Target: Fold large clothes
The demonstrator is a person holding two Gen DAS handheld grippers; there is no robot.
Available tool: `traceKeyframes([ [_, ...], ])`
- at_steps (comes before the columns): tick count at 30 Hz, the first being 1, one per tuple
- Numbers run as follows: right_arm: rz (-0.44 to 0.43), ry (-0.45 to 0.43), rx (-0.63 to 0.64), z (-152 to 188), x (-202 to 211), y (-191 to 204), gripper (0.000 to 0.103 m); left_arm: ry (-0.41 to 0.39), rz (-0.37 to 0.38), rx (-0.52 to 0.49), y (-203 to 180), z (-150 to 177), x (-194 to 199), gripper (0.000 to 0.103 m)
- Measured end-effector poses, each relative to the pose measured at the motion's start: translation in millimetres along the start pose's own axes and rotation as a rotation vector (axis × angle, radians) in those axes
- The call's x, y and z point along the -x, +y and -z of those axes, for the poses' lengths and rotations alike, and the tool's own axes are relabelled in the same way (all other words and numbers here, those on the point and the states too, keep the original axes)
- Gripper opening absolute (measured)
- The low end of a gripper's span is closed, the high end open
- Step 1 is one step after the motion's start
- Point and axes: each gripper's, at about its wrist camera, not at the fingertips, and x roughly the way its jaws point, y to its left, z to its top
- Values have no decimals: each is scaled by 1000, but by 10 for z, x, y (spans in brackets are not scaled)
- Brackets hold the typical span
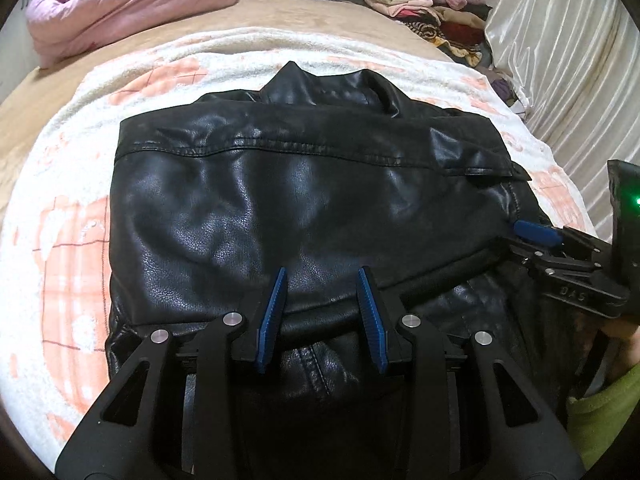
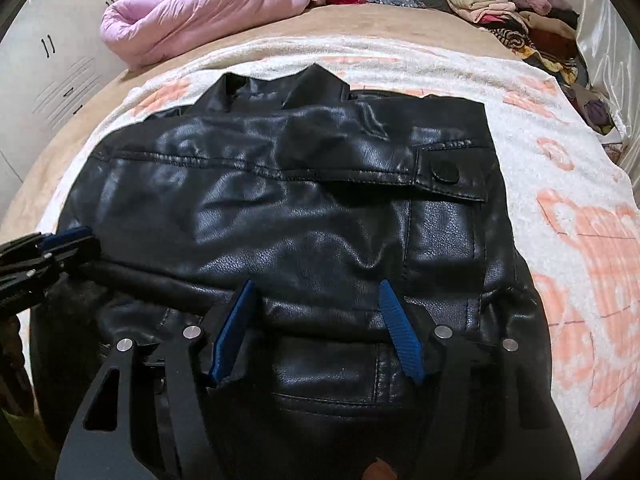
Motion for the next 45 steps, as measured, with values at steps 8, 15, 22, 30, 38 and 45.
traceKeyframes([
  [8, -88, -107, -33, -46, 376, 21, 91, -13, 5, 6, 1, 22, 115, 31],
  [15, -96, -152, -35, -39, 588, 41, 96, -50, 8, 7, -12, 20, 325, 54],
  [22, -100, -192, -22, -19, 783, 101, 97, -87, 15, 40, 4, -1, 545, 88],
  [30, -81, -227, -6, -12, 942, 192, 99, -127, -12, 52, -7, 5, 758, 93],
  [38, -82, -256, 12, -5, 1104, 291, 99, -150, -11, 39, -53, 24, 918, 93],
  [45, -82, -294, 28, 39, 1332, 367, 99, -194, -15, 28, -91, 70, 1145, 93],
])
